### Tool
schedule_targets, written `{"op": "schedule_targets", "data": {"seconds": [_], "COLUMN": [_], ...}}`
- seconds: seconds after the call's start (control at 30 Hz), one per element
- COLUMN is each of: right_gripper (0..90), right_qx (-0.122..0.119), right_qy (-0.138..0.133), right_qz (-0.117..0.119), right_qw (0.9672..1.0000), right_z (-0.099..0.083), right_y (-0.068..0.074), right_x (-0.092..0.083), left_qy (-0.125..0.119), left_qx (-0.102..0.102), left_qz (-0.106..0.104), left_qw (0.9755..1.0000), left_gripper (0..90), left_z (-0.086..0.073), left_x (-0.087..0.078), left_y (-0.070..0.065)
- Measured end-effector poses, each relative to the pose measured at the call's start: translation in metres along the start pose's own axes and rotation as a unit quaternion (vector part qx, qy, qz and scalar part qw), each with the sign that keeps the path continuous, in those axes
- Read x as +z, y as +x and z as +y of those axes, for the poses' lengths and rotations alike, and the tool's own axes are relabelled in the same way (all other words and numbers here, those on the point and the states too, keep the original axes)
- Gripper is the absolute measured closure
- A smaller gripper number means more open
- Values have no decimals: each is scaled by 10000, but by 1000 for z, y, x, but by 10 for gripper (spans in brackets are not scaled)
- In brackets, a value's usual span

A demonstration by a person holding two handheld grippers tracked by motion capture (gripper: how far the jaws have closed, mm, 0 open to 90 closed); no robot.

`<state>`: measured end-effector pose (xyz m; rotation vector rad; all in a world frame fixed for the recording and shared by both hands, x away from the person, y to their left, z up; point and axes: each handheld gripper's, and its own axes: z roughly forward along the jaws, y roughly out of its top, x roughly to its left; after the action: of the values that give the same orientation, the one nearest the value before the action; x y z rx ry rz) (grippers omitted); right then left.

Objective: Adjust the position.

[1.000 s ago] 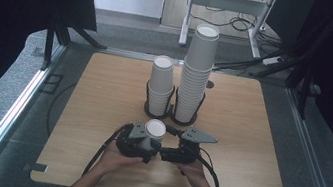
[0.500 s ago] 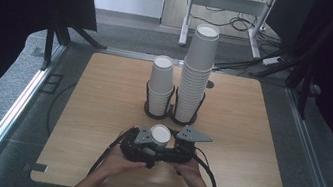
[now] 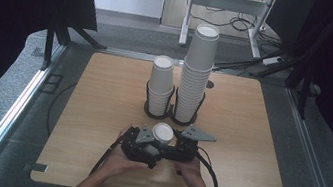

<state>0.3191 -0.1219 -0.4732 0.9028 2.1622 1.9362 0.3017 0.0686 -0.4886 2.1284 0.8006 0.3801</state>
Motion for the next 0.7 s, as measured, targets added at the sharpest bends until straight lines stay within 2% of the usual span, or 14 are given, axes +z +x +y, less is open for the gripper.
{"op": "schedule_targets", "data": {"seconds": [0.13,0.4,0.57,0.7], "right_gripper": [243,242,239,234], "right_qx": [315,727,812,777], "right_qy": [-157,-390,-427,-397], "right_qz": [151,264,273,257], "right_qw": [9993,9962,9954,9959], "right_z": [-1,-5,-6,-7], "right_y": [-5,-10,-11,-11], "right_x": [-2,-6,-6,-6], "left_qy": [-119,-249,-266,-223], "left_qx": [53,174,288,381], "left_qz": [5,-17,-1,11], "left_qw": [9999,9995,9992,9990], "left_gripper": [47,63,92,108], "left_z": [0,0,0,0], "left_x": [-2,-5,-6,-6], "left_y": [-1,-2,-3,-3]}}
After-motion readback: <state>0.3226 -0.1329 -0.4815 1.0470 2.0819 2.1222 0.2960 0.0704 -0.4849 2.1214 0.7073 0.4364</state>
